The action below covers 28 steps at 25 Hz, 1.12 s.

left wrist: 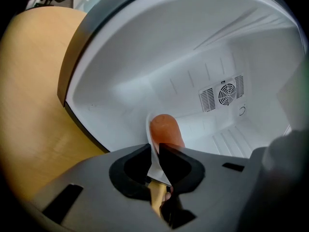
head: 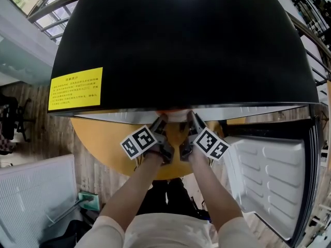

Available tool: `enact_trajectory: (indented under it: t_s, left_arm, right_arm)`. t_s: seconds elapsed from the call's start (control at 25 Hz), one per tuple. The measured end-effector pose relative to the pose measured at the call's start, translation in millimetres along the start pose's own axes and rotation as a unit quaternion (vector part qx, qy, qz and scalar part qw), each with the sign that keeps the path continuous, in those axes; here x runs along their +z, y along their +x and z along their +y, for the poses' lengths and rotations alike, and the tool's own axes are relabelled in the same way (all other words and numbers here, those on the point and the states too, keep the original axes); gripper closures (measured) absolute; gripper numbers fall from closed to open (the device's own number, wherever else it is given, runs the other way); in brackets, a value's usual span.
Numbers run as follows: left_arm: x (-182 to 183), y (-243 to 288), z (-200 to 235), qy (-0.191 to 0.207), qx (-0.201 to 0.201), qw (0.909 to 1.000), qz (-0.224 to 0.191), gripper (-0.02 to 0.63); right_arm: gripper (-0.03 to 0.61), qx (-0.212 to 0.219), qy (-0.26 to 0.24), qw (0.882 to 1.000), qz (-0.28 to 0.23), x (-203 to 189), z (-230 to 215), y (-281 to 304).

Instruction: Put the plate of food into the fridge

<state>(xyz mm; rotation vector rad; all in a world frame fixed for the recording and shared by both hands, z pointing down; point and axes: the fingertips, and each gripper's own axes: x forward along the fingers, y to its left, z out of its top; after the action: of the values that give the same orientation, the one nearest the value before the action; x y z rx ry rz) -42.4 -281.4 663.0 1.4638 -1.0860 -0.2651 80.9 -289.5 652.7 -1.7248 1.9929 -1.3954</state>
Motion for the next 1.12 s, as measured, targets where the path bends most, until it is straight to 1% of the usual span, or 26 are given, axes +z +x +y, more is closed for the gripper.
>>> enact_trajectory:
  t_s: [0.2, 0.4, 0.56, 0.68, 0.8, 0.96, 1.12]
  left_arm:
    - [1.4, 3.9, 2.6, -0.004, 0.006, 1.0000, -0.005, 0.549]
    - [4.9, 7.9, 5.5, 0.009, 0.013, 0.9999, -0.005, 0.548]
    - [4.6, 8.7, 3.7, 0.018, 0.017, 0.9997, -0.007, 0.548]
    - [3.7, 8.6, 2.5, 0.031, 0.026, 0.9992, -0.006, 0.546]
    - [3.5, 7.9, 3.2, 0.038, 0.037, 0.9986, -0.004, 0.541]
    - [3.1, 6.2, 1.7, 0.045, 0.042, 0.9981, -0.002, 0.518]
    - [2.2, 5.6, -0.9, 0.053, 0.039, 0.9978, 0.003, 0.485]
  right_arm:
    - [0.505, -0.006, 0.000, 1.000, -0.004, 1.2, -1.3, 4.2]
    - [0.505, -0.009, -0.010, 1.000, -0.003, -1.0, -2.3, 9.6]
    - [0.501, -0.018, -0.036, 0.999, -0.003, -1.3, -1.4, 10.2]
    - [0.462, -0.025, -0.064, 0.998, -0.002, -2.2, 2.8, 10.7]
    - [0.456, -0.031, -0.074, 0.997, 0.000, -3.3, 3.0, 10.1]
    - [0.452, -0.041, -0.101, 0.994, 0.005, -5.3, 3.7, 9.2]
    - [0.443, -0.055, -0.111, 0.992, 0.005, -4.9, 1.5, 6.3]
